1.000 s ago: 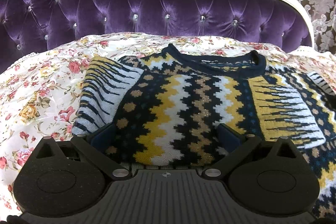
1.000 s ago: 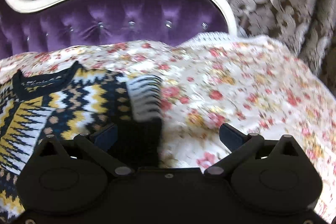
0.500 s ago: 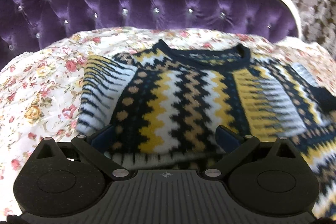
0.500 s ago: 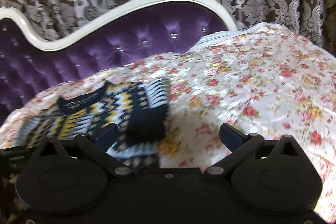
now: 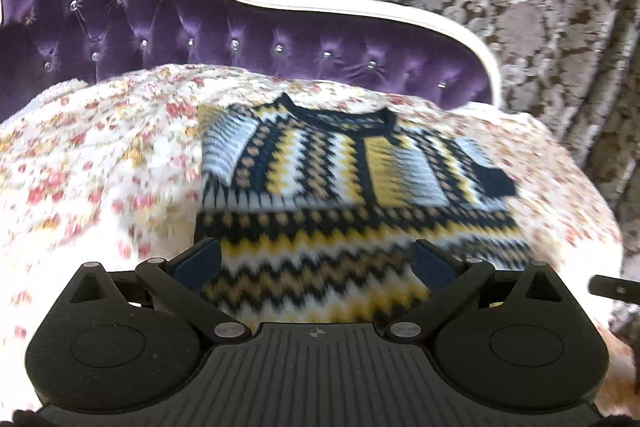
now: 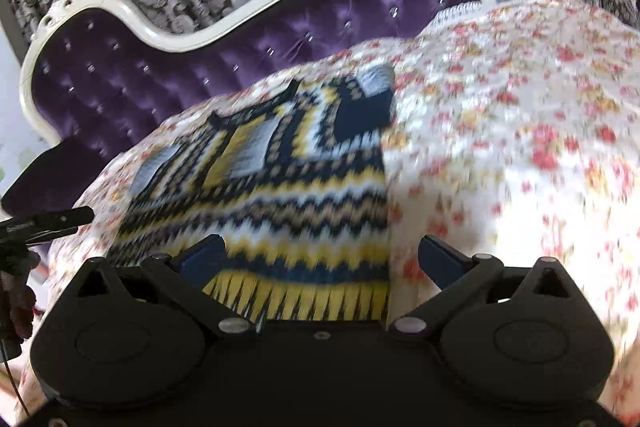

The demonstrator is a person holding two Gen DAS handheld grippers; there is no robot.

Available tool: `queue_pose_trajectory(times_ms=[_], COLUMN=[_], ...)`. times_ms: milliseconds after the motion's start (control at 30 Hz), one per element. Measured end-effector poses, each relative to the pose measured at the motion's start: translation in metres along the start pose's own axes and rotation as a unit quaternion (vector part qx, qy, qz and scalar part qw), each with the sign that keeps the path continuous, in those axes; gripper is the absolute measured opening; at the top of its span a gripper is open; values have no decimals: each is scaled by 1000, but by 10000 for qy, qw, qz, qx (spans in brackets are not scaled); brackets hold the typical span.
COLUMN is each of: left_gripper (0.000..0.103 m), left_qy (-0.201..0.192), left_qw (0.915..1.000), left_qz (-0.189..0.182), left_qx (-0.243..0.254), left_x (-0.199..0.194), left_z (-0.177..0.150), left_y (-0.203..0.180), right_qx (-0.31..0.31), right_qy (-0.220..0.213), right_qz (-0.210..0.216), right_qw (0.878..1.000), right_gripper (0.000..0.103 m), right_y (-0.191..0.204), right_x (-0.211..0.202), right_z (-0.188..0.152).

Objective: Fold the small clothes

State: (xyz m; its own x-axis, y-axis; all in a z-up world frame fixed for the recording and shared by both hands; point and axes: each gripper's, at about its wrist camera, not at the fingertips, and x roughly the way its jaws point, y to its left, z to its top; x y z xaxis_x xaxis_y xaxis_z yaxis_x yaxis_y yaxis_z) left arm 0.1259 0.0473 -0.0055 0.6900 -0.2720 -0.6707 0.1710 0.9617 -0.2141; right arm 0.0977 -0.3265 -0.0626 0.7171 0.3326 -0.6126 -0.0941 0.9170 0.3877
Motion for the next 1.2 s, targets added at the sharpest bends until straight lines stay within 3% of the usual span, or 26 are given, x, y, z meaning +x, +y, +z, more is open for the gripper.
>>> queue_pose_trajectory(times_ms=[400,567,800,1000,1200], left_gripper=[102,102,102,102,102], left_qy=[93,167,395,466,491], left_qw=[9996,9993,9984,9982,9981], left_qz=[-95,-17,-20,-3,-23], left_qx=[-253,-342,-394,-370,-369], left_x=[-62,-72,-66,-59,-50], left_z=[-86,-113,-132,-132,-128], left_y=[-5,-9,-14,-16,-19], right_qx=[510,356,326,710,1254], right_qy=[358,343,557,692,514], right_qz=[169,290,266,515,946], right_qw=[9979,9984,9976,9937,9862], right_gripper=[102,102,102,103,103], right_y=[-6,4,15,10,-2], right_x=[-37,-44,-32,-21,-17], right_z=[-62,-71,-84,-90,-90])
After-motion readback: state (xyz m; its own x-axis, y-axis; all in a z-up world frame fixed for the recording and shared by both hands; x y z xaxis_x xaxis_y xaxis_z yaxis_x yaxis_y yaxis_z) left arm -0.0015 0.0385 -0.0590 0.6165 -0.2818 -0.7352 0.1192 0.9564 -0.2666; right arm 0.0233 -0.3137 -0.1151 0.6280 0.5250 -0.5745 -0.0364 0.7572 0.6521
